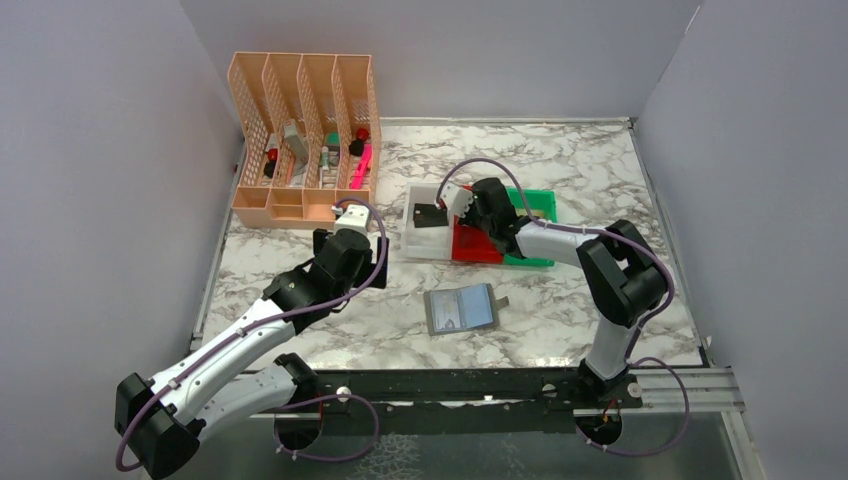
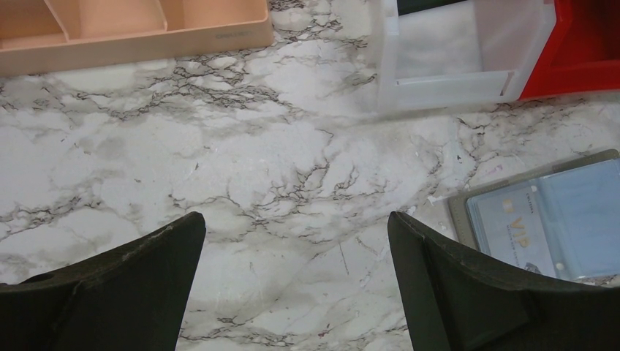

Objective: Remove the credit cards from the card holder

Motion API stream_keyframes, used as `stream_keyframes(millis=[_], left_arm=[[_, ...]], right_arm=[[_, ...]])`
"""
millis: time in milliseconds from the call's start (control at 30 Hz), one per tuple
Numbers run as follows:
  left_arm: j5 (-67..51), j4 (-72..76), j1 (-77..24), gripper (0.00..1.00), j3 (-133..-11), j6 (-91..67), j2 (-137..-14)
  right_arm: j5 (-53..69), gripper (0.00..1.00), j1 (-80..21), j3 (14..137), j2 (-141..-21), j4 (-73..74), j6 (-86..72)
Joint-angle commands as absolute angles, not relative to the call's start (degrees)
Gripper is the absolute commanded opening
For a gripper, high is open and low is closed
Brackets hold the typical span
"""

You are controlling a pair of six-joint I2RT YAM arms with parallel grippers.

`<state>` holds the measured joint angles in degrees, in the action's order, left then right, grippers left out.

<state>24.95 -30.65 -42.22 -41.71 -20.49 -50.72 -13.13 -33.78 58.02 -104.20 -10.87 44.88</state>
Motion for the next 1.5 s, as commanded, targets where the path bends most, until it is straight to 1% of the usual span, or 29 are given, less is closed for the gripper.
stream_keyframes(millis=[0, 100, 167, 200, 767, 1067, 1167, 1267, 1300, 1367, 1400, 1467], left_arm=[[26.07, -31.32, -42.1, 0.99, -43.51, -19.86, -50.68], [25.99, -31.33, -42.1, 0.99, -43.51, -19.77, -50.64], [25.93, -31.33, -42.09, 0.99, -43.51, -19.78, -50.68], [25.85, -31.31, -42.1, 0.99, -43.51, -19.78, -50.66], [24.77, -31.42, -42.01, 0.99, -43.69, -19.42, -52.39], [24.88, -31.44, -42.01, 0.99, -43.7, -19.42, -52.43], [24.79, -31.48, -42.01, 0.99, -43.69, -19.42, -52.58], [24.76, -31.55, -42.01, 0.99, -43.79, -19.47, -52.56], [24.76, -31.48, -42.01, 0.99, -43.77, -19.51, -52.5], [24.77, -31.6, -42.01, 0.99, -43.75, -19.56, -52.33], [24.86, -31.5, -42.01, 0.99, -43.74, -19.59, -52.17], [25.01, -31.51, -41.97, 0.99, -43.71, -19.68, -51.94]], right_arm=[[-13.9, 0.13, -34.34, 57.03, -105.45, -12.97, 45.99], [-13.76, 0.15, -34.62, 56.05, -105.47, -13.03, 45.9], [-13.37, 0.25, -34.63, 55.82, -105.39, -12.35, 45.87], [-13.03, 0.27, -34.63, 55.88, -105.34, -11.76, 45.73], [-11.94, 0.28, -34.67, 56.45, -104.59, -8.56, 44.48], [-10.66, 0.3, -34.76, 56.35, -97.95, -8.37, 38.8], [-10.96, 0.32, -34.8, 56.22, -92.78, -8.7, 32.08], [-6.81, 0.35, -34.8, 54.21, -85.79, -9.2, 22.05], [-4.77, 0.37, -34.8, 53.17, -83.28, -9.42, 17.26], [-2.77, 0.51, -34.8, 52.57, -79.24, -6.24, 2.82], [-2.71, 0.54, -34.8, 52.72, -77.94, -3.53, -3.92], [-0.63, 0.53, -34.8, 53.74, -77.03, 3.85, -14.65]])
